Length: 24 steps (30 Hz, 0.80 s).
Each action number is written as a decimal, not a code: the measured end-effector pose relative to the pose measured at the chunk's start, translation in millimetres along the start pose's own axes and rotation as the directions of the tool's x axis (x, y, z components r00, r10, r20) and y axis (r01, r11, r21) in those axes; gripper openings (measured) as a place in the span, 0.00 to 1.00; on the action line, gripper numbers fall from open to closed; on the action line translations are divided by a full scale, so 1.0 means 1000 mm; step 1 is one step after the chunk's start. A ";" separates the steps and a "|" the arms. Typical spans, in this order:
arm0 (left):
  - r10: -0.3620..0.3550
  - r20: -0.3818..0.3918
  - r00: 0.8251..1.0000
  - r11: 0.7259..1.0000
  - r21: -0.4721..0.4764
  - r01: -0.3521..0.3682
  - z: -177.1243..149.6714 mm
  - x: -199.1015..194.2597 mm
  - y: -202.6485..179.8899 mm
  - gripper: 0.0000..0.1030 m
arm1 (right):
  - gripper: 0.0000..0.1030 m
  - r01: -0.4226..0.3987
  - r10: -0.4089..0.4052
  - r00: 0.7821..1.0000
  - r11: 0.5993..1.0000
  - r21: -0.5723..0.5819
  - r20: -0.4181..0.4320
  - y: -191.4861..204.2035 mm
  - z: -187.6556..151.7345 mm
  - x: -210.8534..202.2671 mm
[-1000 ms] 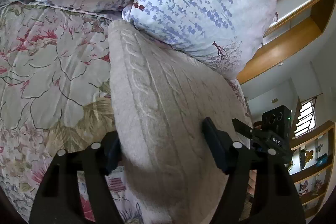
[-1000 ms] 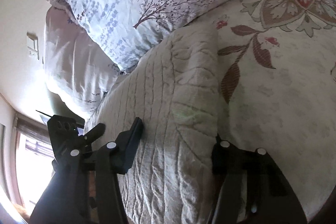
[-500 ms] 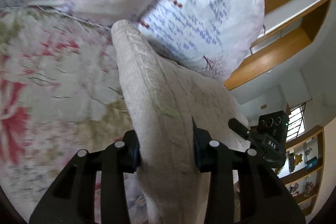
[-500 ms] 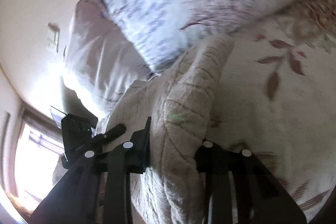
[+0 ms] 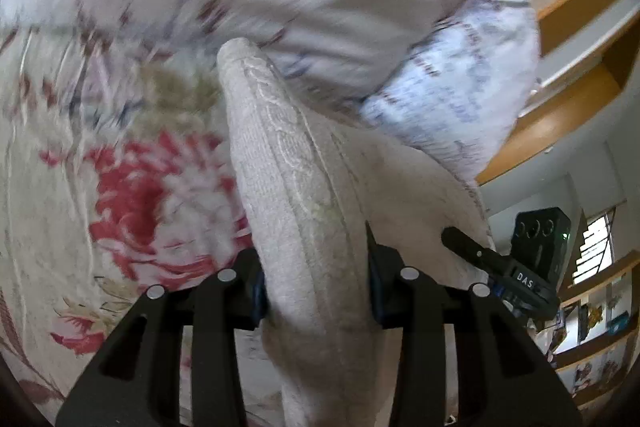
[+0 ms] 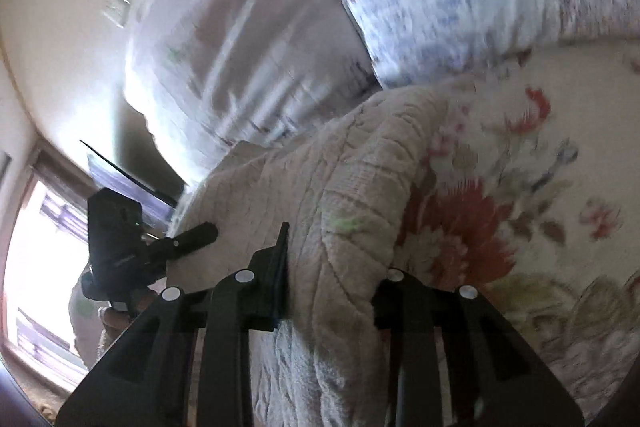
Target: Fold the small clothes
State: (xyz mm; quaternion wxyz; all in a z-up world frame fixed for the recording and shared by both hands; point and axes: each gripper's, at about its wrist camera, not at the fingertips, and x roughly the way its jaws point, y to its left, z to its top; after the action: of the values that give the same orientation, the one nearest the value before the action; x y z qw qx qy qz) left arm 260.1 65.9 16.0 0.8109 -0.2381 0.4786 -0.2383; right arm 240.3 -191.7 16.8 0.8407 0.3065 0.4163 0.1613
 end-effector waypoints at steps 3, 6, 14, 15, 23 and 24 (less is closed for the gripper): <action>-0.049 0.001 0.999 0.998 -0.047 0.049 -0.001 0.004 0.017 0.43 | 0.28 -0.016 0.018 1.000 0.994 0.110 -0.020 -0.017 -0.005 0.004; -0.034 0.007 0.999 0.999 -0.037 0.034 -0.001 0.006 0.018 0.48 | 0.31 -0.018 0.021 1.000 0.988 0.155 -0.021 -0.022 -0.007 0.004; 0.169 0.173 0.970 0.977 0.100 -0.188 -0.013 -0.029 -0.013 0.58 | 0.39 0.075 -0.078 0.996 0.995 0.065 0.047 -0.005 -0.005 -0.029; 0.177 0.217 0.960 0.969 0.131 -0.208 -0.019 -0.039 -0.021 0.58 | 0.39 0.116 -0.117 0.988 0.993 0.019 0.098 0.002 -0.006 -0.042; 0.197 0.270 0.943 0.892 0.349 -0.286 -0.064 -0.043 -0.081 0.60 | 0.38 0.160 -0.123 0.981 0.951 -0.264 0.153 0.056 -0.030 -0.061; 0.216 0.263 0.940 0.878 0.369 -0.305 -0.067 -0.036 -0.085 0.60 | 0.38 0.164 -0.128 0.981 0.945 -0.282 0.143 0.059 -0.033 -0.057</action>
State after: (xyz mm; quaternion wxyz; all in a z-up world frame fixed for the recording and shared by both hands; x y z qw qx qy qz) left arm 171.2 12.0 63.3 0.9138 -0.0226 0.3568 -0.1929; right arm 178.8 -164.1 74.0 0.9104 0.1563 0.3569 0.1390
